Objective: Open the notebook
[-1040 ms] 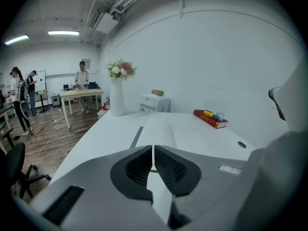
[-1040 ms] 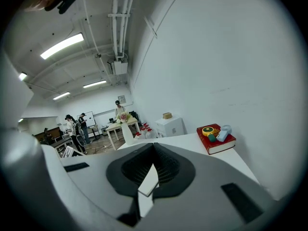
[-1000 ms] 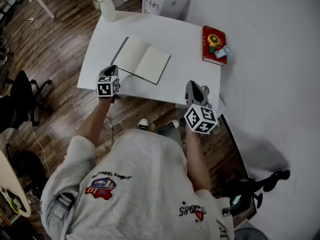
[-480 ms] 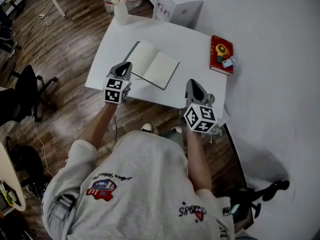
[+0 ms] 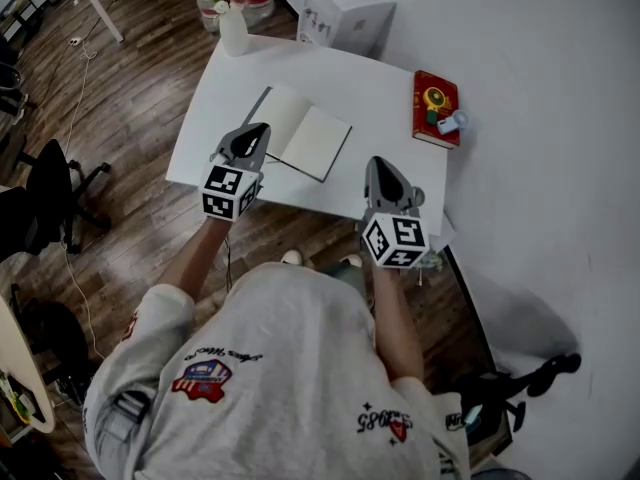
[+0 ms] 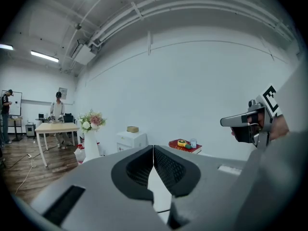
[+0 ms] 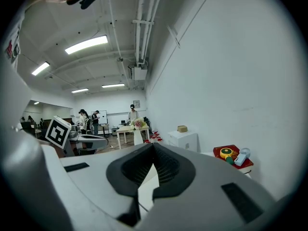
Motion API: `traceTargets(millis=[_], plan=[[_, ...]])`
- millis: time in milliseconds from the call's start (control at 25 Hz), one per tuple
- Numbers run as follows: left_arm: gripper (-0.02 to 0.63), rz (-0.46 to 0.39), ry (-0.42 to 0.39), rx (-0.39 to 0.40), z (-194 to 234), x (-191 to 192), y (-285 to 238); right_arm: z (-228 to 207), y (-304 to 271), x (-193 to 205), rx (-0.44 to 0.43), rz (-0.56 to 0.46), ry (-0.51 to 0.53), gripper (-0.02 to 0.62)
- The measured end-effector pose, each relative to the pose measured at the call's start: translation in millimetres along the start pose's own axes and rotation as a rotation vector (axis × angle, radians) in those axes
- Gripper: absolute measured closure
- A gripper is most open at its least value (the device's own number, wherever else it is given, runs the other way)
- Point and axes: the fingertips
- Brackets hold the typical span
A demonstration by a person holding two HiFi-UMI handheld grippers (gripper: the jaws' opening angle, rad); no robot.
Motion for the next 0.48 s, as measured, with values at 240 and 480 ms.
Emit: traceTargets(millis=[240, 480], plan=[[0.600, -0.032, 0.060, 0.031, -10, -9, 1, 0, 0, -3, 0.000, -0.012, 0.009, 0.603], [0.598, -0.026, 0.058, 0.043, -19, -7, -3, -2, 0, -3, 0.001, -0.017, 0.002, 0.598]])
Point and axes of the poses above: the fingertips, and each gripper's own axes: y backward along the fingers, z to its left, x out of its underside, and after that the axes turned 1 degree about -z, right-handed
